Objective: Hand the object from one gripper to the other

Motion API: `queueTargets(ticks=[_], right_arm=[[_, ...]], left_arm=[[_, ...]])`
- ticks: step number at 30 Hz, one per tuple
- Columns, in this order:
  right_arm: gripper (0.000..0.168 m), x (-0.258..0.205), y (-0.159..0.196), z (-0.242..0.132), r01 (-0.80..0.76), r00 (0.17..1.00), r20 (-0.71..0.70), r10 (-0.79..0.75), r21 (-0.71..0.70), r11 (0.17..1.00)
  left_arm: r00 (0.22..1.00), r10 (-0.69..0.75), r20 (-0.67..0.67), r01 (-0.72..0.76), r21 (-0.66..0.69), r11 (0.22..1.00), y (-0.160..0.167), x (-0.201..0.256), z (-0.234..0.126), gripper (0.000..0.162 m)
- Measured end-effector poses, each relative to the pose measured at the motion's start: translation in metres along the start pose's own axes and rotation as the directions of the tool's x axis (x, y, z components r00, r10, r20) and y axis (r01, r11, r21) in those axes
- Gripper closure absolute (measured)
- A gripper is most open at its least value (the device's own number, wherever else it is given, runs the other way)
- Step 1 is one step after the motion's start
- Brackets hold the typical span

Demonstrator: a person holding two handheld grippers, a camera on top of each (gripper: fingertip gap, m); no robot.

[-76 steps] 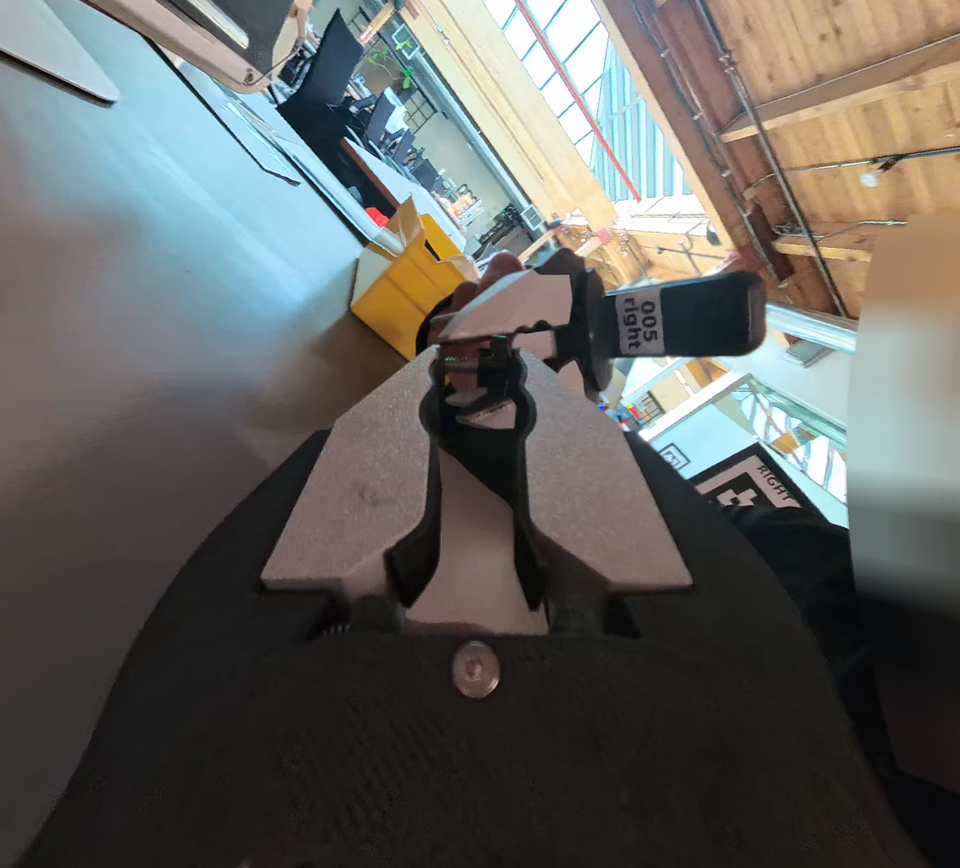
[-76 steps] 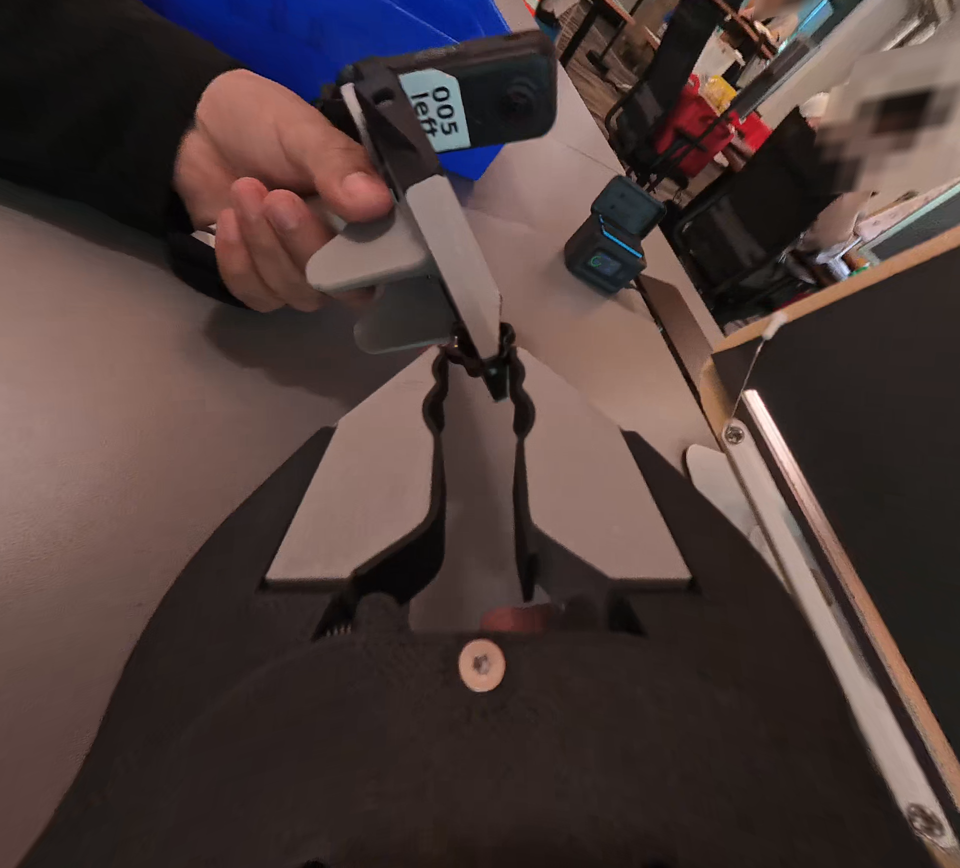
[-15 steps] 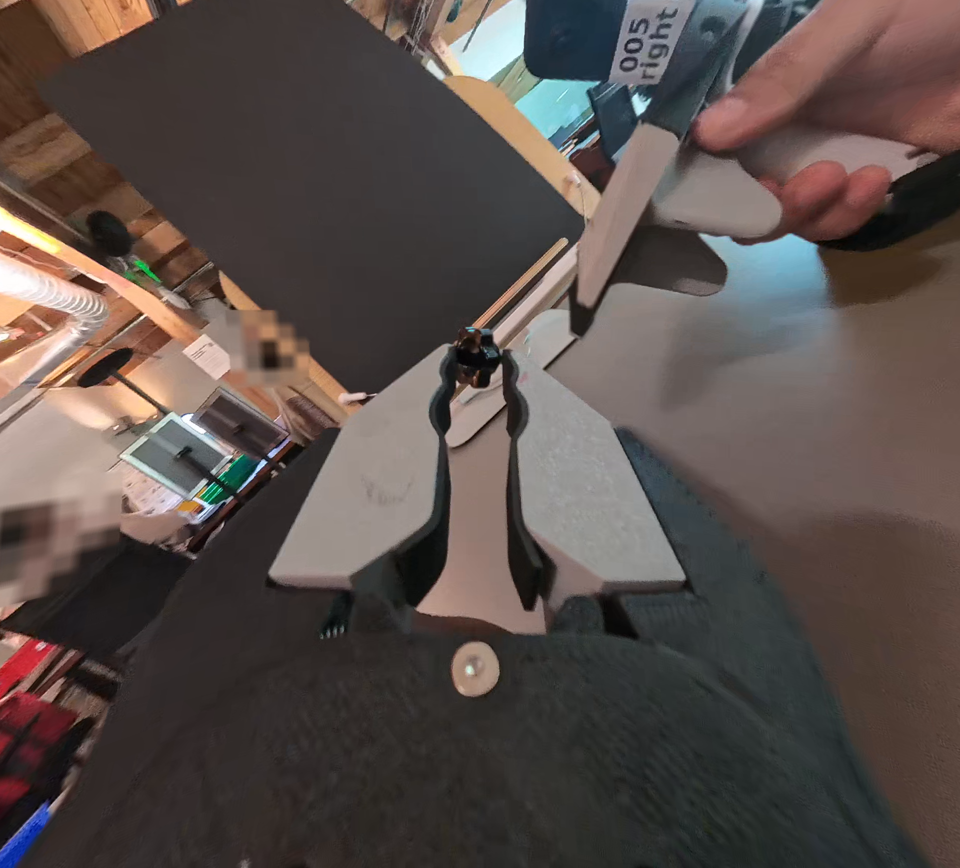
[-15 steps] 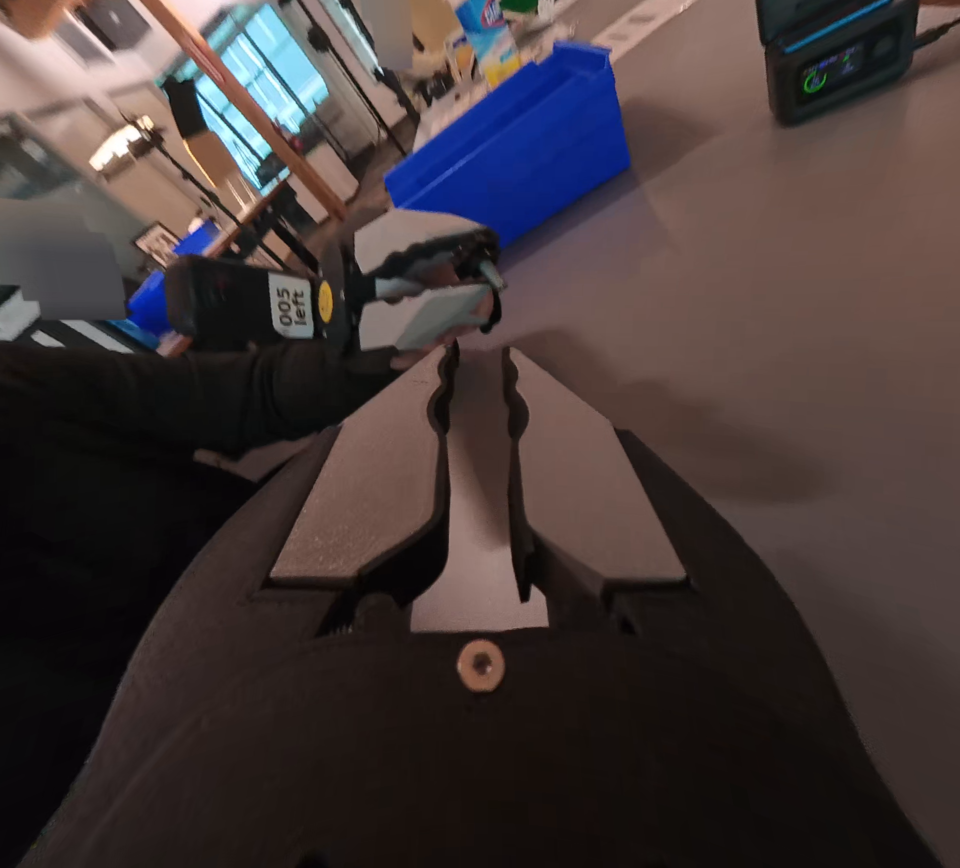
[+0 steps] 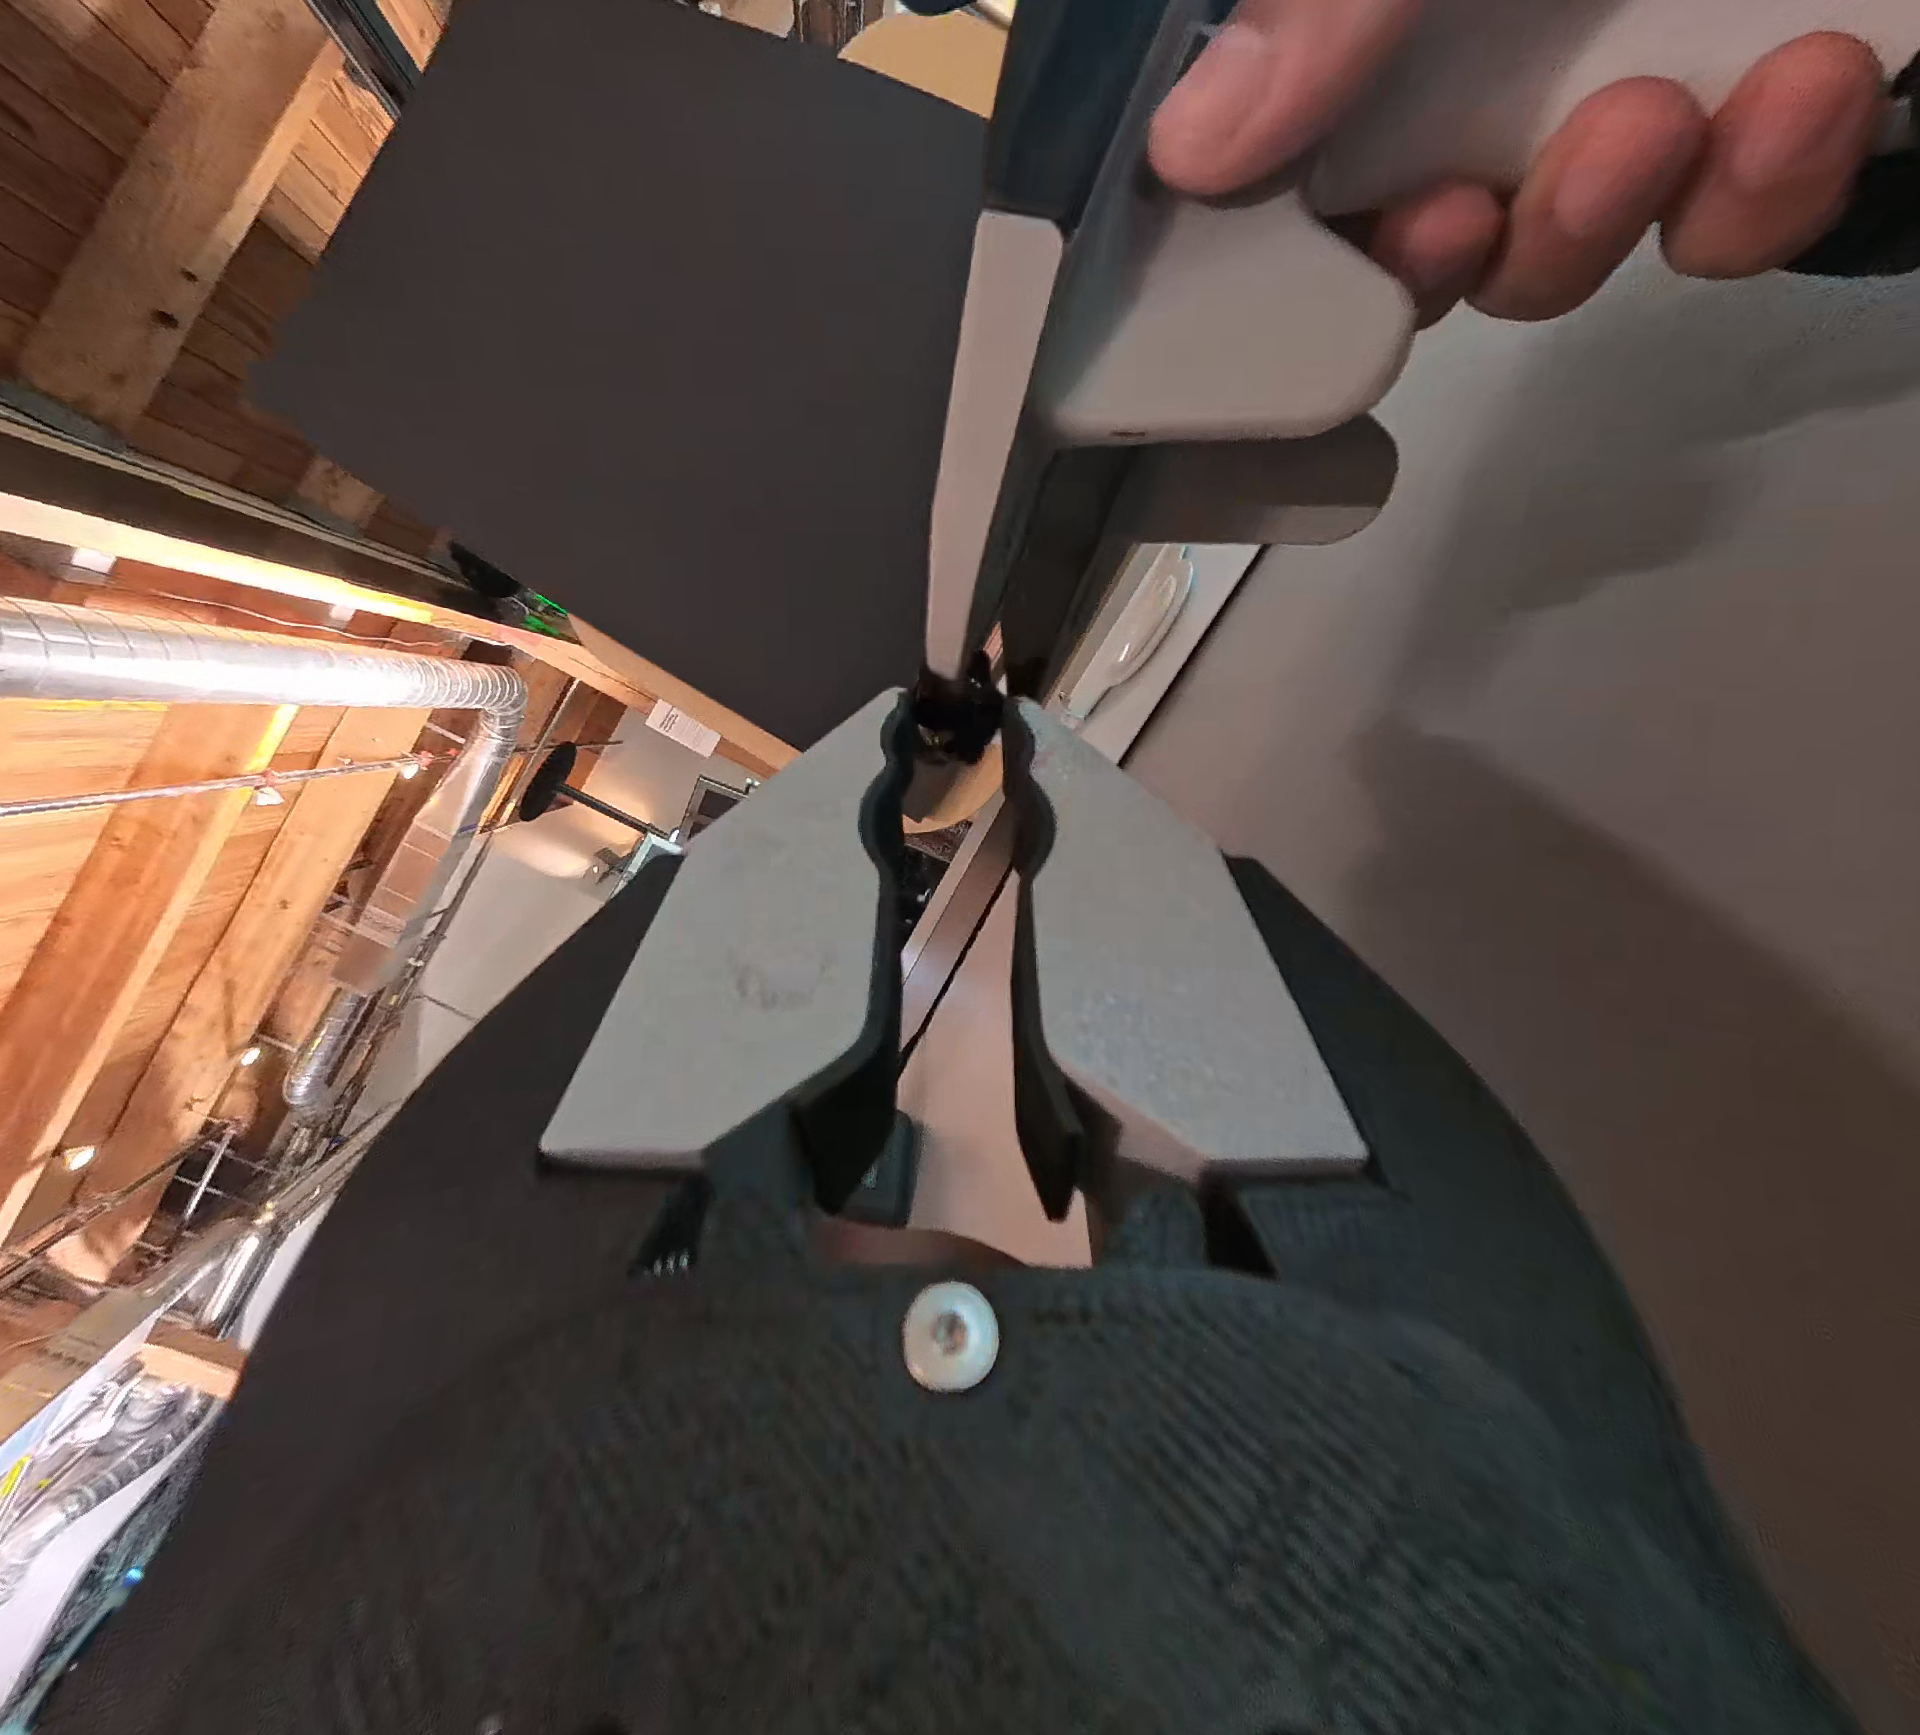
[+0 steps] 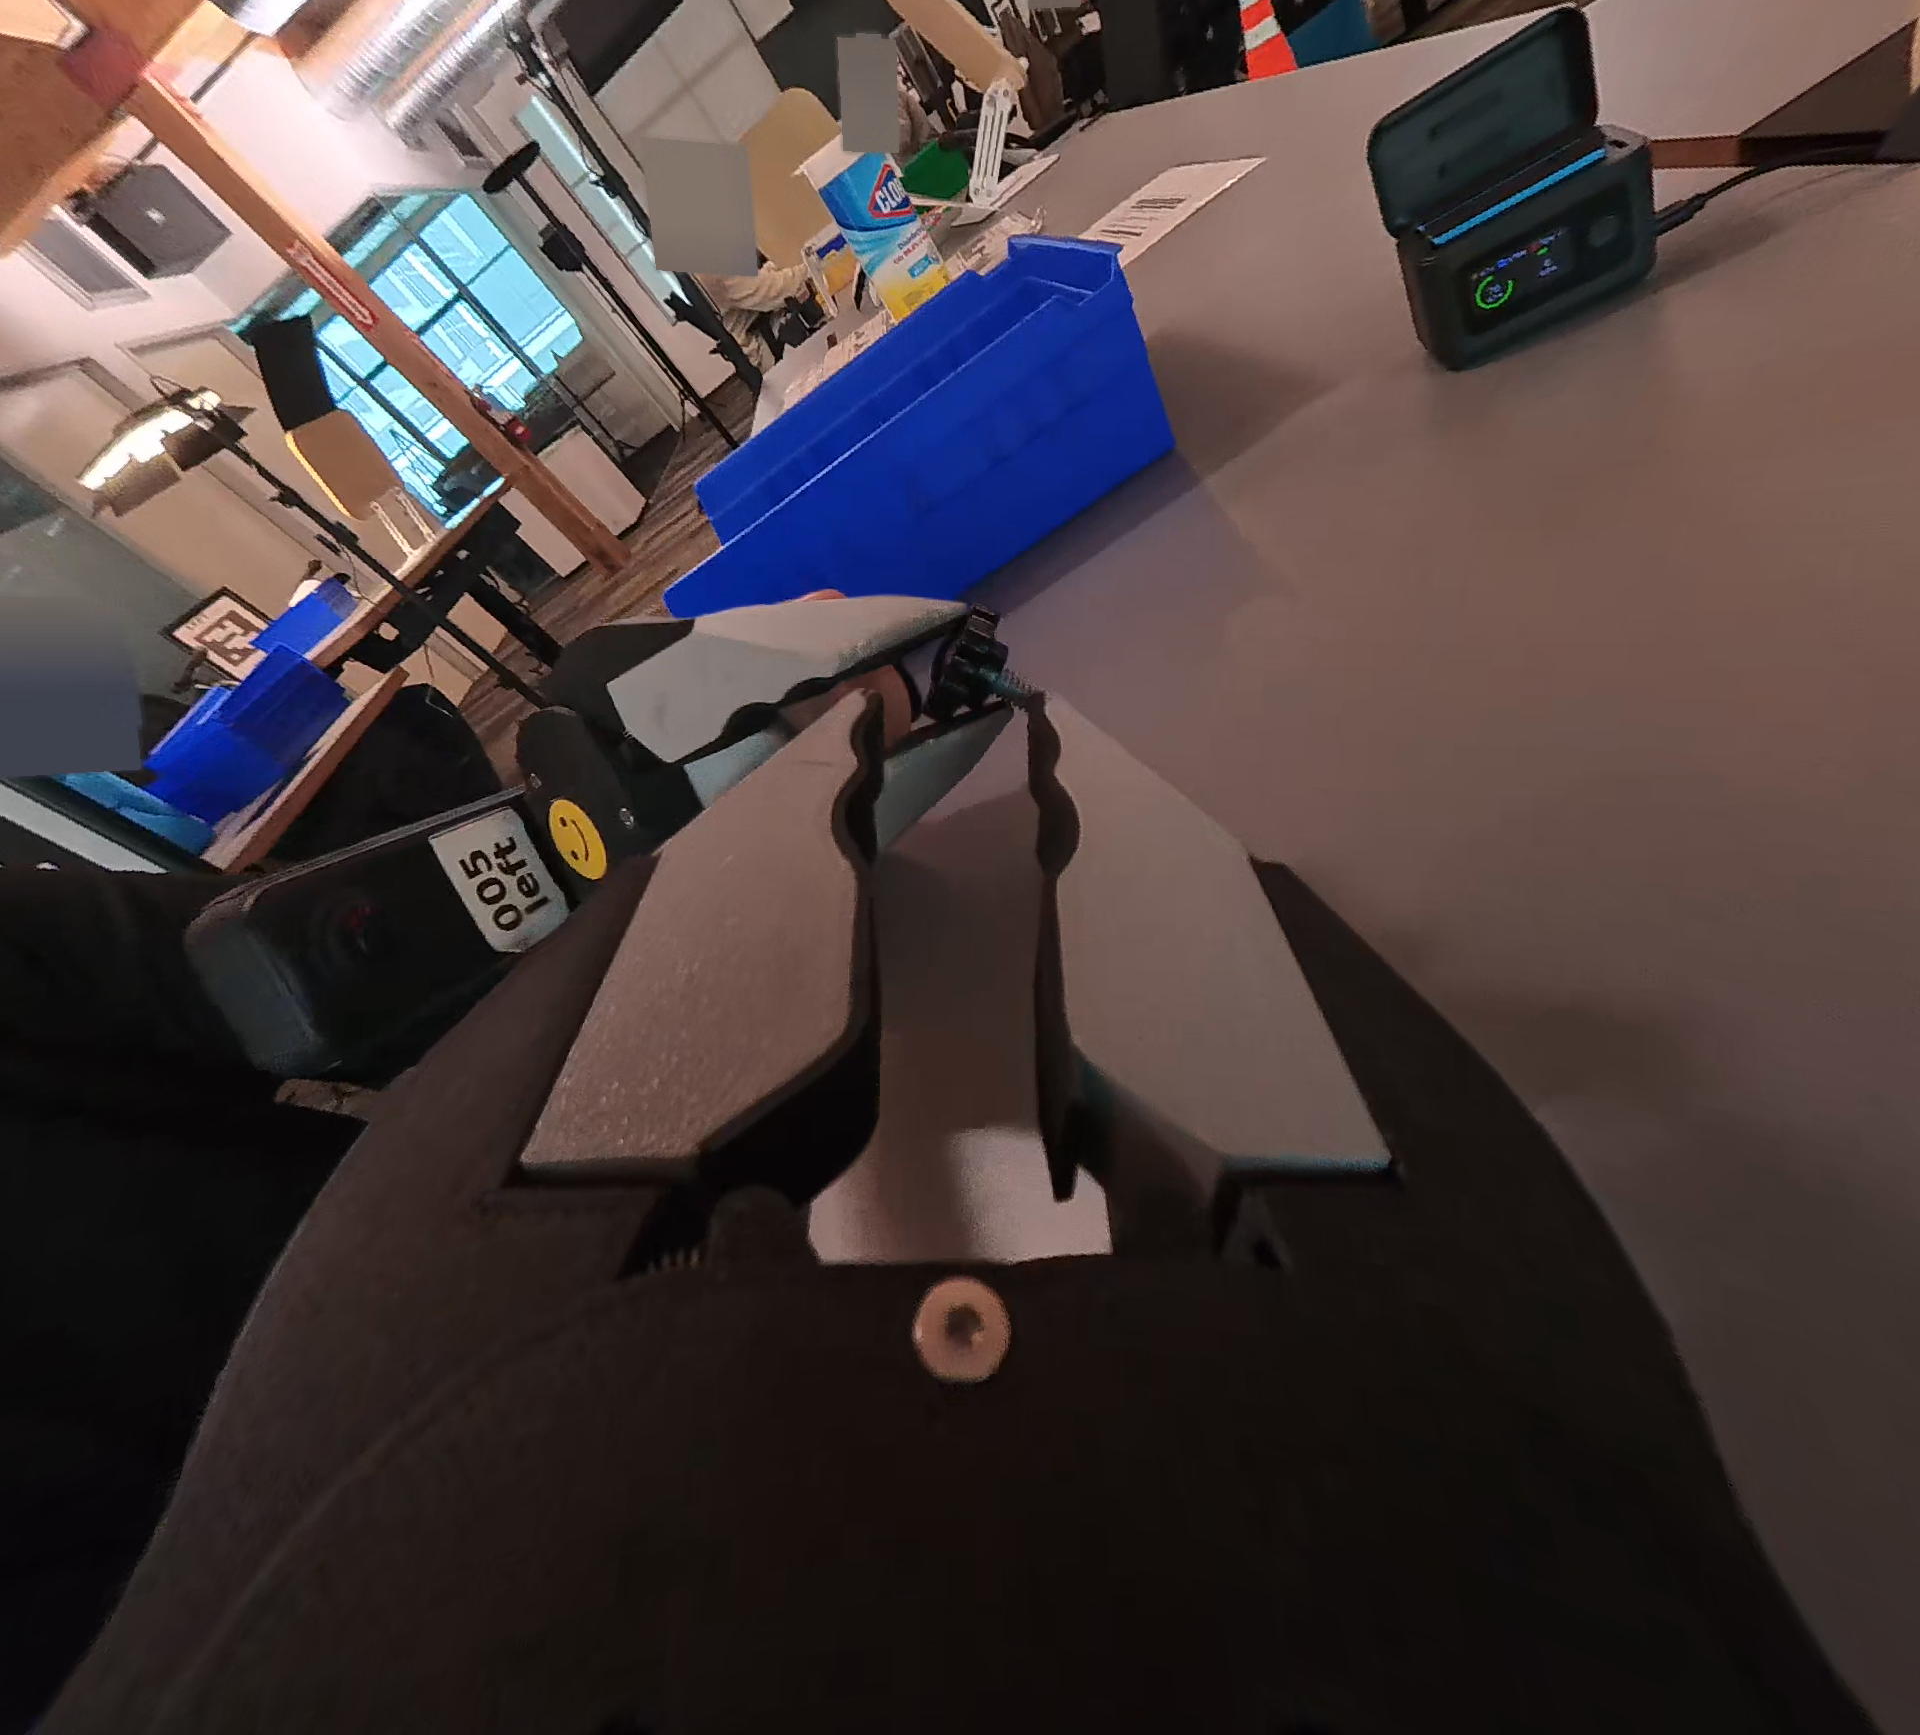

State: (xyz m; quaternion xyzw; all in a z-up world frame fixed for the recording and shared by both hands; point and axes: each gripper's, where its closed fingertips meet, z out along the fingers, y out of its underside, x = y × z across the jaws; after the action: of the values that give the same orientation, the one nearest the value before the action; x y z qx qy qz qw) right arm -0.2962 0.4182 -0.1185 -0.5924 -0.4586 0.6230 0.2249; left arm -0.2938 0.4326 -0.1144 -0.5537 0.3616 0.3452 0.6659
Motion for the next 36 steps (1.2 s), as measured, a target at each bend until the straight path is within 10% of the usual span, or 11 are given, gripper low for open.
queueTargets(ticks=[36], right_arm=[[0.146,0.041,0.006,-0.007,0.063,0.975,-0.210,-0.072,-0.051,0.997]], left_arm=[[0.947,-0.302,-0.111,0.279,-0.188,0.942,0.041,0.018,0.011,0.136]])
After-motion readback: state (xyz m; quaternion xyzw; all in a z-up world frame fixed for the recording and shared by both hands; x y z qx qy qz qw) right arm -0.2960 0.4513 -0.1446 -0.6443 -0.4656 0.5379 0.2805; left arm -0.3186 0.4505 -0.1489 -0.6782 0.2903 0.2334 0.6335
